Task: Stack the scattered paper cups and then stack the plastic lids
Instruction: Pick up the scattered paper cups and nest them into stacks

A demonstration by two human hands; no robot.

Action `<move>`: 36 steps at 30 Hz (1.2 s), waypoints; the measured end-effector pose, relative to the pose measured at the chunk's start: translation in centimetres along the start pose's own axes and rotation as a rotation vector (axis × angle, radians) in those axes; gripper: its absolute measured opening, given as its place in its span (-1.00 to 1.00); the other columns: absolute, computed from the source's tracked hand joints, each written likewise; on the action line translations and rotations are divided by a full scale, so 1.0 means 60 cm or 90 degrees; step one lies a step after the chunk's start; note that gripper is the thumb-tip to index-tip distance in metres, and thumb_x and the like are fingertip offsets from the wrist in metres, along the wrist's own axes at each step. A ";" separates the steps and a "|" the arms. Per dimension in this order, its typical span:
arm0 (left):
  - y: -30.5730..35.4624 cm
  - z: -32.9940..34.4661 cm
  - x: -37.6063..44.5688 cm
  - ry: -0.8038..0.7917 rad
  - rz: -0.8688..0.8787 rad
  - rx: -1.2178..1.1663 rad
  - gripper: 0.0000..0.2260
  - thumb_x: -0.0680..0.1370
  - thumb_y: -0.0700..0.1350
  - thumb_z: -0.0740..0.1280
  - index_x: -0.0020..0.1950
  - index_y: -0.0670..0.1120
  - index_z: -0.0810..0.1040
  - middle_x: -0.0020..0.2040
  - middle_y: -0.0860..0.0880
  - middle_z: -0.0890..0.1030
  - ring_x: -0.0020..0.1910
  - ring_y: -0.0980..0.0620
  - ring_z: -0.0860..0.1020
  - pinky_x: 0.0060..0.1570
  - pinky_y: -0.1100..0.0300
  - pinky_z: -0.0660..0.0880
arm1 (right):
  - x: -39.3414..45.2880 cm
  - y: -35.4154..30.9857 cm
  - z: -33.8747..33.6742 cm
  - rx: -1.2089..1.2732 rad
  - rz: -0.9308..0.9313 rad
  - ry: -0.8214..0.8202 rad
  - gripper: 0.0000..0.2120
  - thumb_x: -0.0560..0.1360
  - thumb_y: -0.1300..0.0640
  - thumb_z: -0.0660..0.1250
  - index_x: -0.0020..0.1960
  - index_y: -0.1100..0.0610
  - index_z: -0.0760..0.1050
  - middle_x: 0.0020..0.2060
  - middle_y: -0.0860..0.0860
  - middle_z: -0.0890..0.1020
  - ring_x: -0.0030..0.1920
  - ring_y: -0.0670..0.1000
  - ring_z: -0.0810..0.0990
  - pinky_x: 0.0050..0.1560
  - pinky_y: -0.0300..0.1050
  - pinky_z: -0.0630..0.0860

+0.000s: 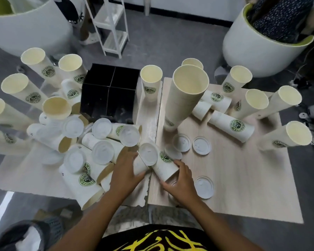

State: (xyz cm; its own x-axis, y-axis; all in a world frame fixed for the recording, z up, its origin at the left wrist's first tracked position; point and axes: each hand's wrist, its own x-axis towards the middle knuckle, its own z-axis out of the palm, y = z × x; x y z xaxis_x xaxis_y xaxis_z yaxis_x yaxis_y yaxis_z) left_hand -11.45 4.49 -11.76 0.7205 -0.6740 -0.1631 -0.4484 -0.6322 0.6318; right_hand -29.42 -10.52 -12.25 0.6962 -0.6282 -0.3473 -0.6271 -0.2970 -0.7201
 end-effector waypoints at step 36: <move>0.118 -0.272 -0.016 0.005 0.191 -0.352 -0.13 0.12 0.25 0.67 0.39 0.34 0.44 0.28 0.38 0.53 0.18 0.27 0.52 0.11 0.23 0.47 | -0.113 -0.297 -0.261 0.101 -0.295 0.369 -0.22 0.20 -0.14 0.57 0.38 -0.02 0.46 0.29 -0.17 0.50 0.35 -0.06 0.49 0.30 0.13 0.52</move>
State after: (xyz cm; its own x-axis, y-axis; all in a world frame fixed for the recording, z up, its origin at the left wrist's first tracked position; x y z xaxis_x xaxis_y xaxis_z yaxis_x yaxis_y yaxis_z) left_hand -6.66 6.89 5.22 0.6100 -0.7877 0.0863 -0.2939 -0.1237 0.9478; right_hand -28.46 -12.21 12.33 0.5532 -0.7552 0.3516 -0.2277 -0.5431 -0.8082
